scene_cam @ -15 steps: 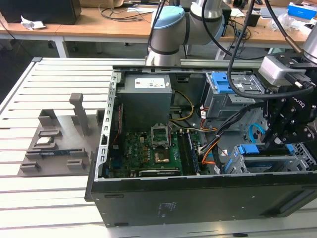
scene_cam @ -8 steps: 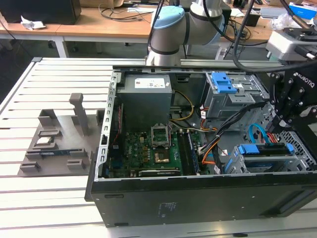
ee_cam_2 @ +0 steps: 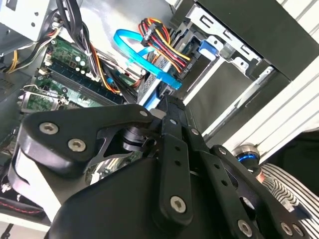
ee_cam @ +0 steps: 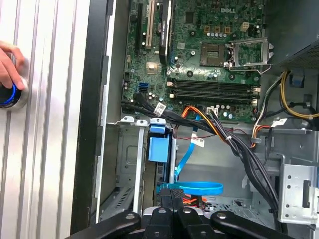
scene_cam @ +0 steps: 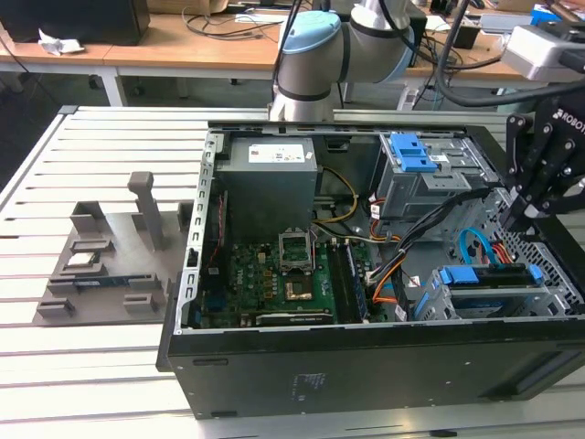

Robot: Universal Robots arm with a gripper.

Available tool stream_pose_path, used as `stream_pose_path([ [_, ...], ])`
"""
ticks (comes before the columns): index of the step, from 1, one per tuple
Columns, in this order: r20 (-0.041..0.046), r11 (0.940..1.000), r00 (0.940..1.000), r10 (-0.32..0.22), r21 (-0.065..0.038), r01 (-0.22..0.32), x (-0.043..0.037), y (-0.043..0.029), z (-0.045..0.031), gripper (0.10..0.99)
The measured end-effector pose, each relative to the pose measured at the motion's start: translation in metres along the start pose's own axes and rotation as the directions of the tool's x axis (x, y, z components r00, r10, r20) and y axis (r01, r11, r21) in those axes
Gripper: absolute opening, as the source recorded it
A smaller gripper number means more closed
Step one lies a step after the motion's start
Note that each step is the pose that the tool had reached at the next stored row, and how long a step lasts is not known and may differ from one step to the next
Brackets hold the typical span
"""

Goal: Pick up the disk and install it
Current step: 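Insert the second disk wire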

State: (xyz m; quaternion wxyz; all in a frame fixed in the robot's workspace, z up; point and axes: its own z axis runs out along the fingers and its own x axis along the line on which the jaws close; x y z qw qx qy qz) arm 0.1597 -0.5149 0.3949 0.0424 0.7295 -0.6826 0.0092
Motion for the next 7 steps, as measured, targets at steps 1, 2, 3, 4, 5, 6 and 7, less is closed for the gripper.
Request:
stream_pose_path([
  [1,-0.0001,1.0000,1.0000,0.000,0.000,0.000,0.0001,0.0001,-0.0015,0.106],
  [2,0.0001,1.0000,1.0000,0.000,0.000,0.000,0.0002,0.0001,-0.0020,0.106],
  [3,0.0002,1.0000,1.0000,0.000,0.000,0.000,0.0001,0.0001,-0.0020,0.106],
  [4,0.0002,1.0000,1.0000,0.000,0.000,0.000,0.0001,0.0001,-0.0020,0.106],
  [5,0.0000,1.0000,1.0000,0.000,0.000,0.000,0.0002,0.0001,-0.0022,0.106],
  [6,0.0000,1.0000,1.0000,0.000,0.000,0.000,0.0001,0.0001,-0.0022,0.106],
  [7,0.0000,1.0000,1.0000,0.000,0.000,0.000,0.0001,0.0001,-0.0022,0.106],
])
